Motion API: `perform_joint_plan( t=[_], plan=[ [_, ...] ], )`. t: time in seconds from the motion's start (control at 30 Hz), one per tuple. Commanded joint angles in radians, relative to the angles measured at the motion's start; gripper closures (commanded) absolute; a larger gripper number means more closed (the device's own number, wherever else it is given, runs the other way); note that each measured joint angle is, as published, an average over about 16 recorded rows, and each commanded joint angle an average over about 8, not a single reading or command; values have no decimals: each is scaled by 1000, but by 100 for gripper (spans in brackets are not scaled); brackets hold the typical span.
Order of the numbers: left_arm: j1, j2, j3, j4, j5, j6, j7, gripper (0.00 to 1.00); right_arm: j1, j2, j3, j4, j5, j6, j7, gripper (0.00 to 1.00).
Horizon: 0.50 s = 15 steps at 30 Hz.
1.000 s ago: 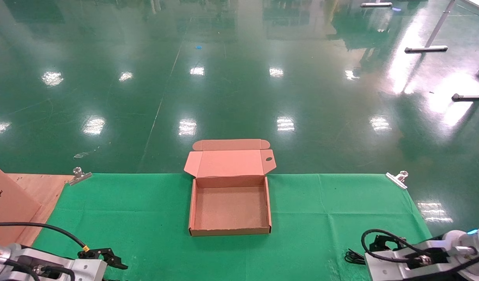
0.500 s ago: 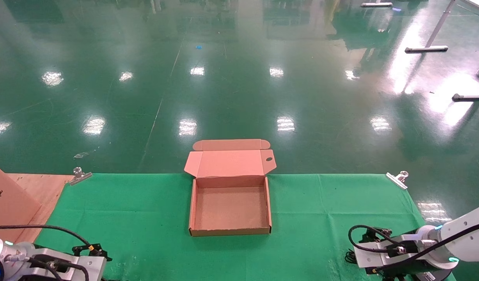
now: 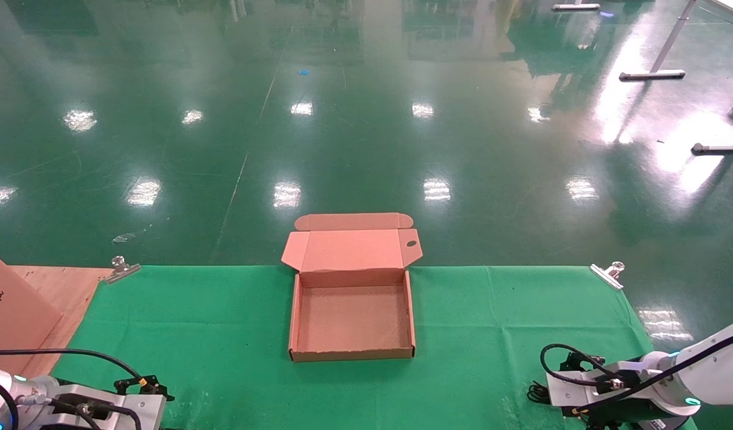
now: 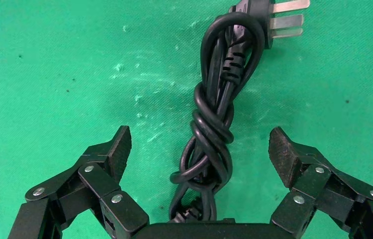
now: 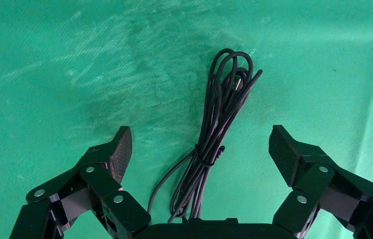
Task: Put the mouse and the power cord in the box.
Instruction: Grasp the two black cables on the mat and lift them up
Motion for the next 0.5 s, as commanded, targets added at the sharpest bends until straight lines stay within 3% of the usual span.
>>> perform_joint_plan(
  t=[0.03,0.13,0.17,0.2,0.5],
  plan=[
    [-4,6,-1,24,-1,-5,15,59,7,-6,8,-41,13,7,-32,41],
    [-12,13,-1,47,-1,-9,32,95,20,-11,14,-83,24,14,-66,79],
    [-14,15,0,53,0,-10,37,100,24,-12,16,-96,26,16,-76,92],
    [-16,16,0,60,0,-10,41,100,28,-13,17,-108,28,17,-85,98],
    [-34,24,2,106,3,-11,69,100,59,-22,23,-190,36,27,-144,100]
  ],
)
